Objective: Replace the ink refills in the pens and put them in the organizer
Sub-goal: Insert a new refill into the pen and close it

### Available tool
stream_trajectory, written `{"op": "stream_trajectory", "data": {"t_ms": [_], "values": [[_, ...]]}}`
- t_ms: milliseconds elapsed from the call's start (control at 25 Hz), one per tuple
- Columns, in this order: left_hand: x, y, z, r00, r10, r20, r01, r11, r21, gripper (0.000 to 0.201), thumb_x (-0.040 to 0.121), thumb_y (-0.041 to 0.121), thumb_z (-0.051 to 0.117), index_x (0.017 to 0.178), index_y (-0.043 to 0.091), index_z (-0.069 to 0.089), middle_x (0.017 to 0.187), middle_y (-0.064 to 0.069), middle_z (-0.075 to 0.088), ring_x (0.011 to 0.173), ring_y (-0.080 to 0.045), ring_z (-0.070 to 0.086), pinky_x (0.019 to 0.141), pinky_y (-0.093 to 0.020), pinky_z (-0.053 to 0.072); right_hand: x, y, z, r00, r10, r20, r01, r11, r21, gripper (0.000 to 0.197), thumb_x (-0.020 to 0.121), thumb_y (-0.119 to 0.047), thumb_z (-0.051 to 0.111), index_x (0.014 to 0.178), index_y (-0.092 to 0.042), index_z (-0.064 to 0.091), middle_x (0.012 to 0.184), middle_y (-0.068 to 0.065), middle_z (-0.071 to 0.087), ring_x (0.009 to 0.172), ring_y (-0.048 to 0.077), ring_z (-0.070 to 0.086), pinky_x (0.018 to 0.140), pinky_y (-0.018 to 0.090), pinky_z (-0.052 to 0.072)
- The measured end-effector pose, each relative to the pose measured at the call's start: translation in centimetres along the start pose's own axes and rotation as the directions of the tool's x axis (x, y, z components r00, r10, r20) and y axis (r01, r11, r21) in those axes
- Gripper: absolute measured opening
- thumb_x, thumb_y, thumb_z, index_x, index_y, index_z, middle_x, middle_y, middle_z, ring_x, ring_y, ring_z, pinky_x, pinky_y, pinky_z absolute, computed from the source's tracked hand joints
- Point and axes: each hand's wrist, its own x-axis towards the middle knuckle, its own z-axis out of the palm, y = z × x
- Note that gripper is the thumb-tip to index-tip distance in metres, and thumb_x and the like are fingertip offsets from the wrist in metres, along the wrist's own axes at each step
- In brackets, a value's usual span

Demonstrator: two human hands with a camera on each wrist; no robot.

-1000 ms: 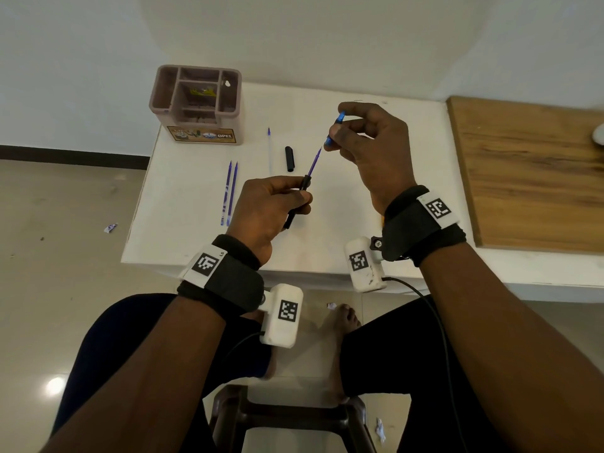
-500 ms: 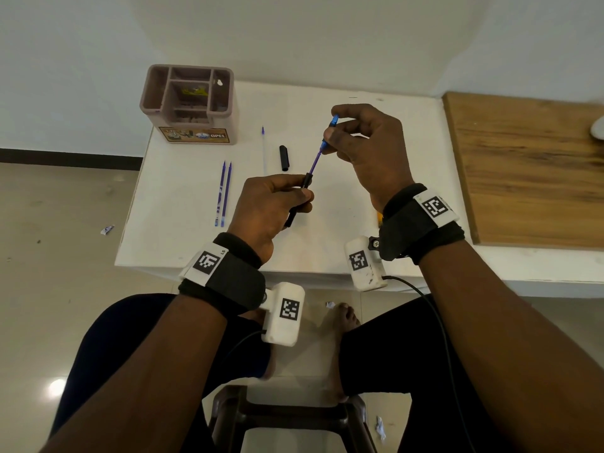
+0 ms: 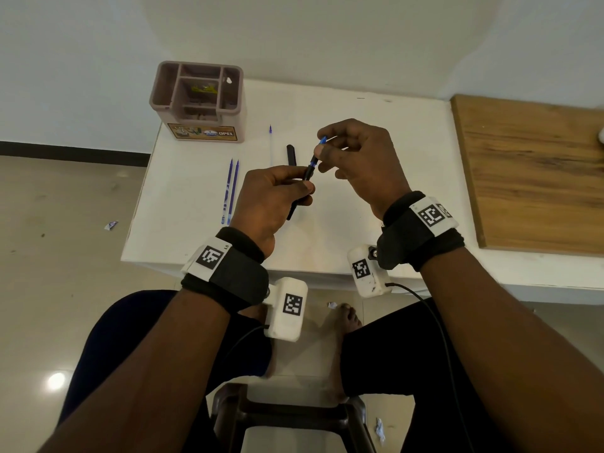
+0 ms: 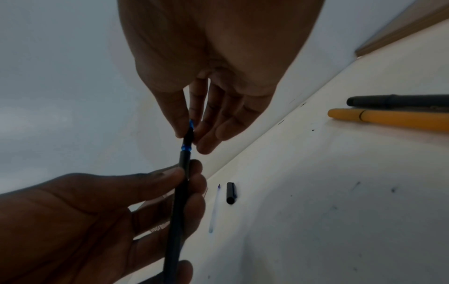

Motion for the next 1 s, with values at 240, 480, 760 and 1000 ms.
{"op": "stream_trajectory", "data": {"t_ms": [240,480,760,1000], "values": [[0.5,-0.5,0.0,0.99,0.132,-0.04,-0.127,0.985,0.116,0.029,0.098,0.013,0.069,0.127,0.012,0.074,0.109,-0.005,0.078,0.09,-0.017,0.076,0.083,-0.018,0.059,0.3,-0.2,0.0,0.997,0.051,0.051,-0.051,0.999,0.003,0.016,0.096,-0.021,0.073,0.107,-0.011,0.076,0.09,0.006,0.079,0.077,0.019,0.075,0.071,0.026,0.061],[0.8,-0.6,-0.1,0.98,0.197,-0.005,-0.193,0.964,0.185,0.029,0.095,0.015,0.074,0.123,0.013,0.077,0.107,-0.004,0.079,0.084,-0.015,0.078,0.08,-0.018,0.055,0.4,-0.3,0.2,0.995,0.097,0.005,-0.096,0.991,-0.095,0.041,0.09,-0.038,0.078,0.068,-0.01,0.058,0.062,0.005,0.052,0.054,0.015,0.046,0.061,0.033,0.045],[0.6,-0.2,-0.2,0.992,0.125,0.016,-0.126,0.99,0.066,0.026,0.097,0.008,0.068,0.122,0.007,0.076,0.109,-0.01,0.078,0.09,-0.026,0.077,0.081,-0.02,0.059,-0.5,-1.1,-1.7,0.967,0.171,0.189,-0.184,0.982,0.053,0.021,0.097,-0.032,0.07,0.109,-0.019,0.079,0.082,-0.003,0.07,0.069,0.01,0.062,0.069,0.027,0.048],[0.4,-0.2,0.2,0.991,0.132,0.03,-0.134,0.988,0.074,0.026,0.097,0.01,0.069,0.122,0.007,0.076,0.107,-0.009,0.079,0.09,-0.025,0.078,0.075,-0.017,0.057,0.1,-0.7,-0.6,0.987,0.154,0.045,-0.152,0.987,-0.049,0.044,0.085,-0.053,0.079,0.076,-0.012,0.068,0.068,0.011,0.066,0.06,0.015,0.058,0.064,0.032,0.048]]}}
